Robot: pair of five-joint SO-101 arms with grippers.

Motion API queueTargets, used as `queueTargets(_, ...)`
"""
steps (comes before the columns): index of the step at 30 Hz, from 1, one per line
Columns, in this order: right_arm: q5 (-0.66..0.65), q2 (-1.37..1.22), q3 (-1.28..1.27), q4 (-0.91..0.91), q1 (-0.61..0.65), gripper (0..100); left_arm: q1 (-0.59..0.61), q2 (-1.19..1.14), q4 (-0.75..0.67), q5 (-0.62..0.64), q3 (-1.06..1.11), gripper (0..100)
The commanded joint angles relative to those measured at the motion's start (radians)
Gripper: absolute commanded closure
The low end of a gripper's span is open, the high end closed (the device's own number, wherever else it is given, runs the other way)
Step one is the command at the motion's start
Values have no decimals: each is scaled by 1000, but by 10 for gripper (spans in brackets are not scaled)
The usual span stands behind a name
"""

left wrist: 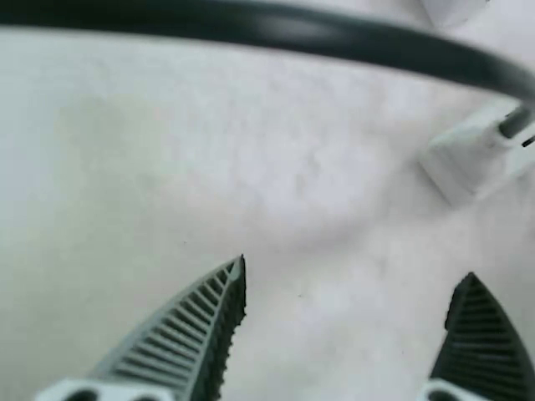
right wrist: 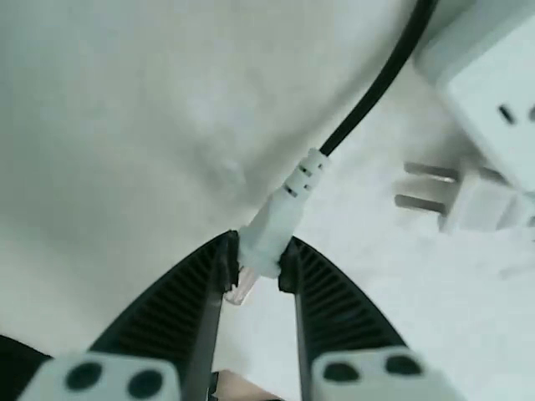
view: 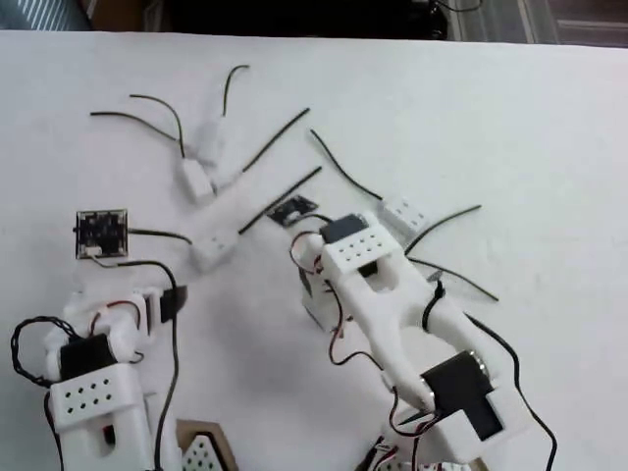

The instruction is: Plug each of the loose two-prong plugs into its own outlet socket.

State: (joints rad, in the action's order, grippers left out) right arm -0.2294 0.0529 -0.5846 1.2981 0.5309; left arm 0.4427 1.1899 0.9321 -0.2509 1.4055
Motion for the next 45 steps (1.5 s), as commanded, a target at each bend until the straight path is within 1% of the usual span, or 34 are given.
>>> queueTargets(1,3,56,-5,-8,2,892,4,21,-20,-8,-3,631)
queueTargets(3,46,54,-5,-8,2,852,4,21,-20,-8,-3,631)
queueTargets(4,63,51,-3,-12,4,851,4,21,-20,-8,-3,631)
queueTargets(11,91,47,-5,-58,-4,885,4,21,-20,-8,-3,631)
queueTargets(18,247,47,-5,-90,1,886,4,21,-20,-8,-3,631)
queueTargets(23,324,47,-12,-94,-4,886,4,21,-20,-8,-2,631)
queueTargets(27,341,45,-34,-101,-4,887,4,21,-20,-8,-2,631)
queueTargets(35,341,44,-44,-101,-47,887,4,21,-20,-8,-2,631)
queueTargets(42,348,-44,-38,-142,-44,888,4,21,-20,-8,-2,631)
queueTargets(45,347,-56,-37,-142,-42,930,4,21,-20,-8,-2,631)
